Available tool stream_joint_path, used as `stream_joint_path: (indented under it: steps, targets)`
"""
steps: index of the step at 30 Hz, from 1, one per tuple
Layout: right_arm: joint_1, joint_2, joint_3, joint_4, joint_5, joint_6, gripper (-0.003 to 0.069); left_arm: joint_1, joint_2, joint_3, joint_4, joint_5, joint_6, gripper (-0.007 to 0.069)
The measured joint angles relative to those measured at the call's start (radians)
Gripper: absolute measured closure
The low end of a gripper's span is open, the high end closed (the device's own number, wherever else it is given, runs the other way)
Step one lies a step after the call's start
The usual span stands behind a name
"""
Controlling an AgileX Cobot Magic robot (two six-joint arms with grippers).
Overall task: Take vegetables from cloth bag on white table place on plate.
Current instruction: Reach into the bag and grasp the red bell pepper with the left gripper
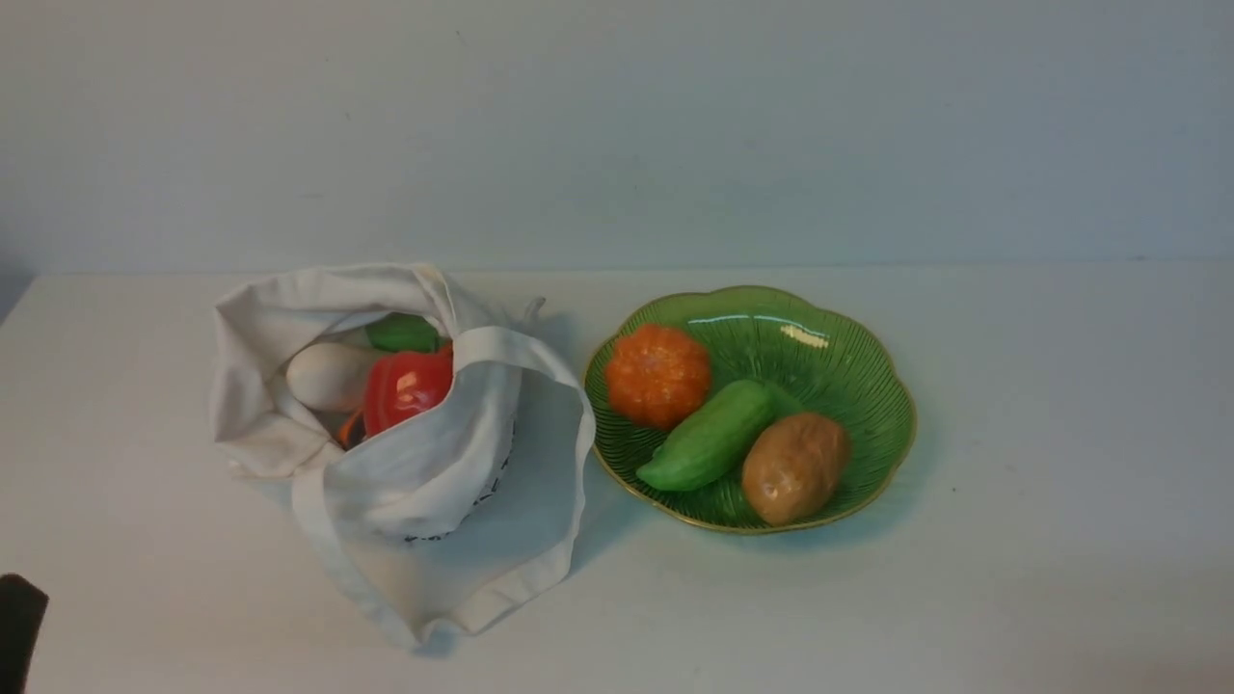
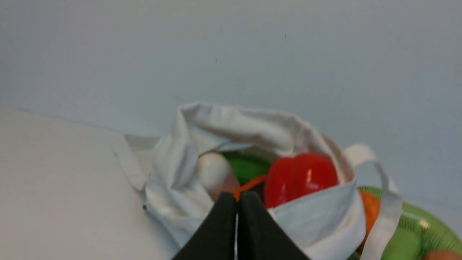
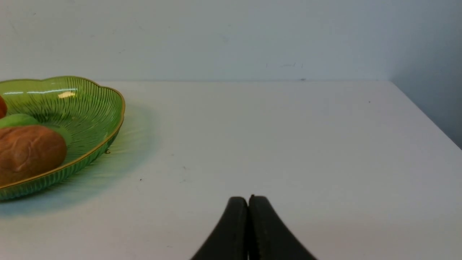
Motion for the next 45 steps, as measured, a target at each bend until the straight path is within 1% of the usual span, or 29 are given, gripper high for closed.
stream_joint_path:
  steps: [2,4,5,7,8,9,10,11,13,14,16,17,18,19,20,21,23,27,30,31,34,35,37,38,40,41,42,45]
  targets:
    - [0.000,0.000,0.000,0.000,0.000,0.000,0.0669,0.000,0.000,0.000,-0.003,-0.155,-0.007,0.0629]
    - [0.000,0.000,0.000,0.000,0.000,0.000,0.0669,0.000,0.000,-0.019,-0.005,-0.270,-0.012,0.0629]
    - [0.000,0.000,0.000,0.000,0.000,0.000,0.0669,0.000,0.000,-0.044,-0.010,-0.306,-0.015,0.0629]
    - [0.000,0.000,0.000,0.000,0.000,0.000,0.0669,0.000,0.008,-0.122,-0.011,-0.305,-0.015,0.0629]
    - [0.000,0.000,0.000,0.000,0.000,0.000,0.0669,0.000,0.049,-0.232,-0.008,-0.239,-0.015,0.0629]
    - [0.000,0.000,0.000,0.000,0.000,0.000,0.0669,0.000,0.095,-0.324,-0.006,-0.142,-0.015,0.0629]
    - [0.000,0.000,0.000,0.000,0.000,0.000,0.0669,0.000,0.145,-0.403,-0.003,-0.038,-0.011,0.0629]
    - [0.000,0.000,0.000,0.000,0.000,0.000,0.0669,0.000,0.205,-0.498,-0.001,0.103,-0.006,0.0629]
    - [0.000,0.000,0.000,0.000,0.000,0.000,0.0669,0.000,0.314,-0.620,0.001,0.276,0.007,0.0629]
    - [0.000,0.000,0.000,0.000,0.000,0.000,0.0669,0.000,0.388,-0.693,0.002,0.403,0.023,0.0629]
    - [0.000,0.000,0.000,0.000,0.000,0.000,0.0669,0.000,0.464,-0.748,0.003,0.530,0.046,0.0629]
    - [0.000,0.000,0.000,0.000,0.000,0.000,0.0669,0.000,0.586,-0.850,0.006,0.717,0.097,0.0629]
    - [0.000,0.000,0.000,0.000,0.000,0.000,0.0669,0.000,0.601,-0.862,0.006,0.739,0.104,0.0629]
    - [0.000,0.000,0.000,0.000,0.000,0.000,0.0669,0.000,0.719,-0.948,0.008,0.884,0.160,0.0629]
    - [0.000,0.000,0.000,0.000,0.000,0.000,0.0669,0.000,0.804,-1.004,0.008,0.967,0.209,0.0629]
    - [0.000,0.000,0.000,0.000,0.000,0.000,0.0669,0.000,0.857,-1.038,0.005,1.008,0.242,0.0629]
    - [0.000,0.000,0.000,0.000,0.000,0.000,0.0669,0.000,1.005,-1.124,-0.023,1.079,0.359,0.0629]
    - [0.000,0.000,0.000,0.000,0.000,0.000,0.0669,0.000,1.165,-1.196,-0.121,1.104,0.519,0.0629]
    - [0.000,0.000,0.000,0.000,0.000,0.000,0.0669,0.000,1.301,-1.237,-0.197,1.106,0.609,0.0629]
    - [0.000,0.000,0.000,0.000,0.000,0.000,0.0669,0.000,1.309,-1.240,-0.201,1.106,0.614,0.0629]
    - [0.000,0.000,0.000,0.000,0.000,0.000,0.0669,0.000,1.444,-1.271,-0.242,1.111,0.703,0.0629]
    - [0.000,0.000,0.000,0.000,0.000,0.000,0.0669,0.000,1.444,-1.271,-0.242,1.111,0.703,0.0629]
    - [0.000,0.000,0.000,0.000,0.000,0.000,0.0669,0.000,1.499,-1.281,-0.247,1.101,0.747,0.0617]
    - [0.000,0.000,0.000,0.000,0.000,0.000,0.0669,0.000,1.521,-1.287,-0.247,1.085,0.758,0.0595]
    - [0.000,0.000,0.000,0.000,0.000,0.000,0.0669,0.000,1.530,-1.290,-0.249,1.065,0.762,0.0577]
    - [0.000,0.000,0.000,0.000,0.000,0.000,0.0669,0.000,1.548,-1.292,-0.252,1.004,0.766,0.0510]
    - [0.000,0.000,0.000,0.000,0.000,0.000,0.0669,0.000,1.555,-1.292,-0.253,0.973,0.770,0.0475]
    - [0.000,0.000,0.000,0.000,0.000,0.000,0.0669,0.000,1.574,-1.296,-0.256,0.920,0.772,0.0334]
